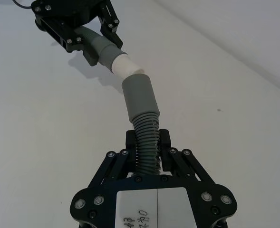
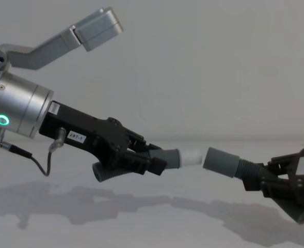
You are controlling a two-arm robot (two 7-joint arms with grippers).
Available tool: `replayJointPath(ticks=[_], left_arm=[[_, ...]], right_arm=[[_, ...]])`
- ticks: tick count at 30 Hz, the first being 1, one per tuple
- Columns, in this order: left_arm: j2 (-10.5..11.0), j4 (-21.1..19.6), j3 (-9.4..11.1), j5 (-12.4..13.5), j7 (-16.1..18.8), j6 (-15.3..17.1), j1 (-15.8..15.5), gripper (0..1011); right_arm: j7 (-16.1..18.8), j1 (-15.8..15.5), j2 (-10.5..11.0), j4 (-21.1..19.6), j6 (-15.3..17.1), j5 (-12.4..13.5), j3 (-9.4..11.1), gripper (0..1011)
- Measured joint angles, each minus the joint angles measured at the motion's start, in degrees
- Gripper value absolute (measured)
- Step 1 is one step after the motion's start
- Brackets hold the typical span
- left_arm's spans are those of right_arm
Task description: Use both hands to pick up one end of the pipe from the table, align the ends, and insert them.
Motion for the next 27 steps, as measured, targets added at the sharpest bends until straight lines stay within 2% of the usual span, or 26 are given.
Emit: replayJointPath(ticks=[10,27], left_arm=[[0.06,-0.47,0.62,-0.36,0.11,0.39,-0.3,351],[-0.78,0.25,2.07,-0.74,-0.5,0.89,-1.53,351]], right_arm=[[0.05,0.47,0.19,0.26,-0.21,0.17,-0.52,276],[0.6,0.97,0.86,-0.58,-1.26,1.95,-0.45,276]])
